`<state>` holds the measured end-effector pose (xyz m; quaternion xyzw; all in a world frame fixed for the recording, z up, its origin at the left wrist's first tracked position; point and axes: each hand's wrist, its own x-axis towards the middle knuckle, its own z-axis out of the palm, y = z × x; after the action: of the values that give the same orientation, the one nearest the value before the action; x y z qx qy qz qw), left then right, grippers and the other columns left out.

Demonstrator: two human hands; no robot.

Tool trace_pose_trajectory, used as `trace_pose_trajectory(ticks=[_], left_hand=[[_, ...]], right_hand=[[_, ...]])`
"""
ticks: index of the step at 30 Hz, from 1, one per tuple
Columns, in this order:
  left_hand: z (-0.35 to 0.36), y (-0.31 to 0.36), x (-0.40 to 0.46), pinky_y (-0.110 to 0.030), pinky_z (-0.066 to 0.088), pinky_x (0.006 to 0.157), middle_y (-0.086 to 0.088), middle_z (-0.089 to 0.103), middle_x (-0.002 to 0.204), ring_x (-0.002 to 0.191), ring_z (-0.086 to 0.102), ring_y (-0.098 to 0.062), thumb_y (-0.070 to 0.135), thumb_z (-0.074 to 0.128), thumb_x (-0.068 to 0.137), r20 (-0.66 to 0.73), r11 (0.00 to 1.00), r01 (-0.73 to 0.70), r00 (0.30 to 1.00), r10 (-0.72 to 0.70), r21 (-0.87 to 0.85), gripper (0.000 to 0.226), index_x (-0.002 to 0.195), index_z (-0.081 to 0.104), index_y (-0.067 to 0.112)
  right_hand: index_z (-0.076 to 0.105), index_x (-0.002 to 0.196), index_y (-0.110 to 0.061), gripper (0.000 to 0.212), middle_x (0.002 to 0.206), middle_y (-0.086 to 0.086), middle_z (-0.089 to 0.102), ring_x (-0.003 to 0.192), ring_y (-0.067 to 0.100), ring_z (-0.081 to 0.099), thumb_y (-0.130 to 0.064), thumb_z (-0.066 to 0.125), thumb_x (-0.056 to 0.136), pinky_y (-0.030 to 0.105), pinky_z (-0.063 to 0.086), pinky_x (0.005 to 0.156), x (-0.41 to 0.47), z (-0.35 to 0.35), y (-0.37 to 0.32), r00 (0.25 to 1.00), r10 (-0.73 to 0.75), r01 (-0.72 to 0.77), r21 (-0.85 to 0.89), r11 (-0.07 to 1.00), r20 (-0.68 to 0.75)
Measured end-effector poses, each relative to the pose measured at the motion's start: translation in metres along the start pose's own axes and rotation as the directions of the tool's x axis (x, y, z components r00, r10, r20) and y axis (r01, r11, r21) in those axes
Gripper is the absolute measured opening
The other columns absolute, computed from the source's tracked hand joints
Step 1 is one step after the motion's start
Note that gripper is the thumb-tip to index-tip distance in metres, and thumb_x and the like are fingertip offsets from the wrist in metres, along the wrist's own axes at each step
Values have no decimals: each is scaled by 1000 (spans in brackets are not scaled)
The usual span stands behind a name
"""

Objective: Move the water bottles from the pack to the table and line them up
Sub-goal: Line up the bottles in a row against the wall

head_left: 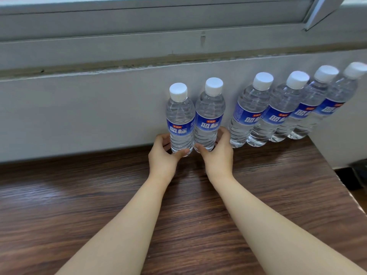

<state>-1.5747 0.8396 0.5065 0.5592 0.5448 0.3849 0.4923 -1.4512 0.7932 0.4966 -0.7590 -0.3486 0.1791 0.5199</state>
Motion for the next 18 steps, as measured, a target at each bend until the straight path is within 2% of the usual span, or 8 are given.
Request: trace_pose_trajectory(ticks=[3, 9, 13, 18], left_hand=[[2, 2, 0, -9, 41, 76, 10, 61, 106, 101, 58, -7, 9, 86, 64, 13, 1000, -2, 1000, 2, 5, 56, 109, 55, 19], [14, 3, -3, -12, 42, 80, 13, 61, 104, 101, 58, -6, 10, 86, 64, 15, 1000, -6, 1000, 6, 10, 56, 110, 56, 20], [16, 3, -4, -19, 44, 85, 13, 62, 104, 101, 58, -6, 12, 87, 64, 3, 1000, -11, 1000, 11, 16, 55, 109, 56, 21], [18, 5, -4, -15, 42, 81, 13, 61, 103, 103, 58, -7, 12, 86, 65, 14, 1000, 3, 1000, -3, 11, 54, 109, 56, 19]], right_hand=[[42, 125, -12, 66, 117, 3, 65, 104, 19, 63, -14, 81, 71, 24, 45, 83, -4, -2, -1, 998, -1, 0, -30, 1000, -55], [48, 125, -21, 61, 121, -3, 60, 113, 17, 58, -20, 79, 73, 36, 50, 93, -10, -7, 1, 988, -26, 18, -50, 999, -150], [54, 126, -21, 60, 124, -4, 52, 115, 14, 56, -22, 80, 72, 33, 50, 94, -13, -10, 1, 978, -78, 58, -106, 993, -195], [51, 124, -21, 57, 124, -5, 53, 114, 14, 56, -22, 79, 74, 33, 50, 92, -14, -13, -1, 974, -35, 18, -75, 997, -225]])
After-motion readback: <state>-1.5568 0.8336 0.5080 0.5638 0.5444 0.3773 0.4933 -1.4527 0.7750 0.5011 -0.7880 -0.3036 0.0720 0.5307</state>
